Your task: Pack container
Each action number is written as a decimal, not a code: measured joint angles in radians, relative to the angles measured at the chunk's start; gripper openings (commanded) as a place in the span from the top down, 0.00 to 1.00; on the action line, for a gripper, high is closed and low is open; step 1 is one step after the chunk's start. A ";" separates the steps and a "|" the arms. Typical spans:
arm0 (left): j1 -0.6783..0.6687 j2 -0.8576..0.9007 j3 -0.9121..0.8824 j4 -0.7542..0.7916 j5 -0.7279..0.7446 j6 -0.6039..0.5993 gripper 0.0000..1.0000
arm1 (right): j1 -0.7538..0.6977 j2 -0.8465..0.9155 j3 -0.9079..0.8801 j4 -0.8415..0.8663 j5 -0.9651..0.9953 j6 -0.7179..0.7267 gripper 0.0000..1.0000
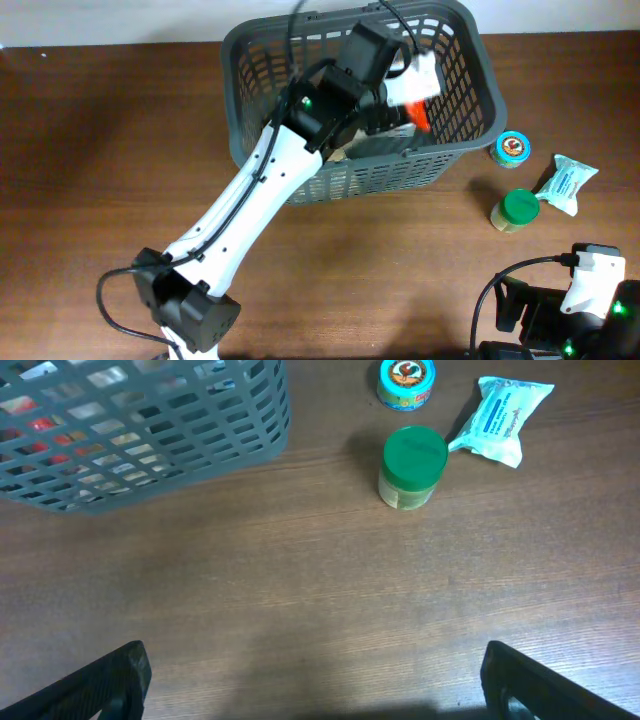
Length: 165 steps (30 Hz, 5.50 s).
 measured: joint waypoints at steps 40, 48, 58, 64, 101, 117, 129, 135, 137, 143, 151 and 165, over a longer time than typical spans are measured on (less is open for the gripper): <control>0.250 -1.167 -0.334 -0.888 0.084 -0.918 0.01 | 0.000 0.000 0.000 0.000 0.000 0.000 0.01; 0.250 -1.162 -0.473 -0.890 0.234 -0.757 0.01 | 0.000 0.000 0.000 0.000 0.000 0.000 0.01; 0.250 -1.162 -0.477 -0.890 0.234 -0.731 0.01 | 0.000 0.000 0.000 0.000 0.000 0.000 0.01; 0.250 -1.162 -0.477 -0.890 0.234 -0.729 0.01 | 0.000 0.000 0.000 0.000 0.000 0.000 0.01; 0.250 -1.162 -0.478 -0.890 0.208 -0.728 0.01 | 0.000 0.074 -0.003 0.152 -0.077 0.130 0.01; 0.250 -1.162 -0.478 -0.891 0.208 -0.728 0.01 | -0.300 0.784 0.145 0.459 0.156 0.327 0.01; 0.250 -1.162 -0.478 -0.891 0.208 -0.729 0.01 | -0.412 1.167 0.155 0.704 0.136 0.167 0.00; 0.250 -1.162 -0.478 -0.891 0.208 -0.728 0.01 | -0.412 1.317 0.155 0.736 0.136 0.134 0.07; 0.250 -1.162 -0.478 -0.891 0.207 -0.728 0.01 | -0.412 1.354 0.155 0.742 0.135 0.132 0.09; 0.250 -1.162 -0.478 -0.891 0.208 -0.728 0.01 | -0.412 1.428 0.155 0.752 0.133 0.114 0.09; 0.250 -1.162 -0.478 -0.891 0.208 -0.729 0.01 | -0.412 1.460 0.155 0.799 0.133 0.095 0.30; 0.250 -1.162 -0.478 -0.891 0.208 -0.728 0.01 | -0.412 1.464 0.155 0.830 0.133 0.061 0.87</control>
